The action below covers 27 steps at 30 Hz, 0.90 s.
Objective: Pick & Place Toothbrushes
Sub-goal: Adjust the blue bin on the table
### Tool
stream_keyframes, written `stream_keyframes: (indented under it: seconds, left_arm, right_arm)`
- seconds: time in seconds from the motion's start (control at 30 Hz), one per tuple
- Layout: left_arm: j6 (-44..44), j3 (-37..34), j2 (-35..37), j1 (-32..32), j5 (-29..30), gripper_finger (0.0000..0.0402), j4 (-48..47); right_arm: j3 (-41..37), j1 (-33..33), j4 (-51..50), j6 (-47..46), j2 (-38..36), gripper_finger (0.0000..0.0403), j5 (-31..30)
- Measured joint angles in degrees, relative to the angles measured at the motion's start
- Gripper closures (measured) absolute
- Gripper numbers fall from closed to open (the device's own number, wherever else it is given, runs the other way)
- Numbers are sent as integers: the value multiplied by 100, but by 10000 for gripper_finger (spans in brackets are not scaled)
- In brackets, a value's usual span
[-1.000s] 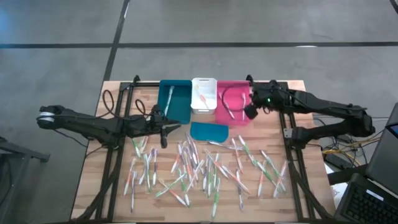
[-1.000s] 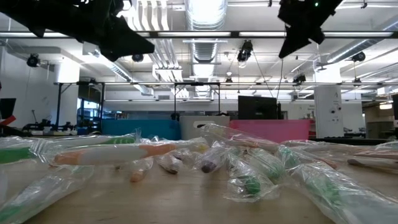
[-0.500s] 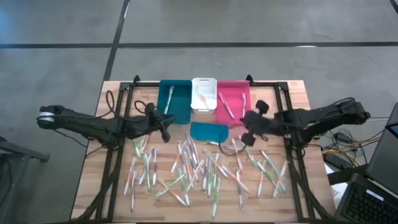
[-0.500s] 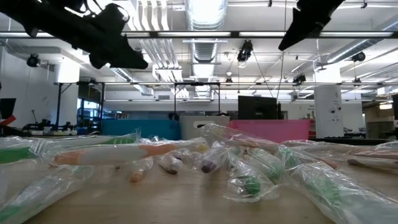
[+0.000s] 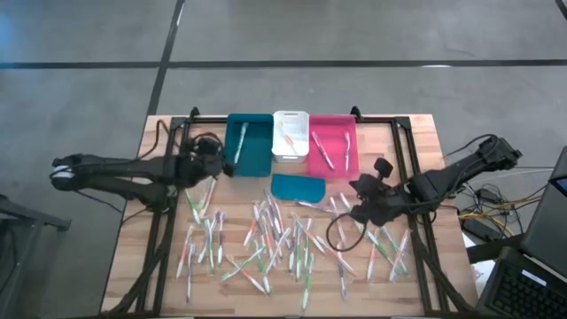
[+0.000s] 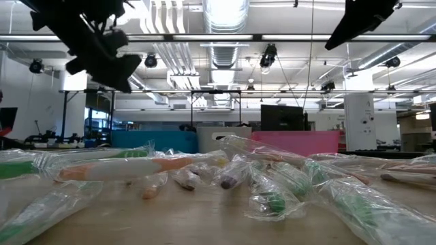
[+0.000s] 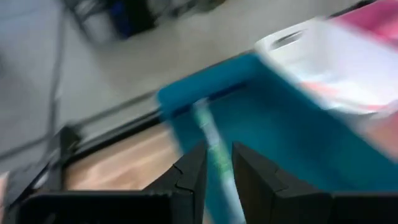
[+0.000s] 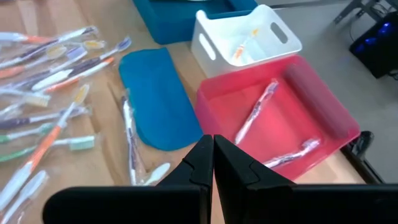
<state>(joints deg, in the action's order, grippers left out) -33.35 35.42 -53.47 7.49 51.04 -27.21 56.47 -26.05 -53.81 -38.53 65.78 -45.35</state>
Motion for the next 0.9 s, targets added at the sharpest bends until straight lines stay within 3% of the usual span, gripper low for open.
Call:
stream_keyframes:
  seconds: [0.2,0.43,0.53,0.9]
  left_arm:
    - [-581,-2,-132,1150,-408,321,-666]
    - [-506,-2,-818,2428,-1204,321,-390]
    - [-169,-2,-1263,2620,-1579,321,158]
    - [-63,-4,-2485,2804,-1930,321,1115]
  right_arm:
    - [-189,-224,39,-129,0,394,-5]
    - [-276,-222,86,-154,0,394,-41]
    - [-282,-222,88,-115,0,394,-134]
    - [-326,-222,91,-93,0,394,-137]
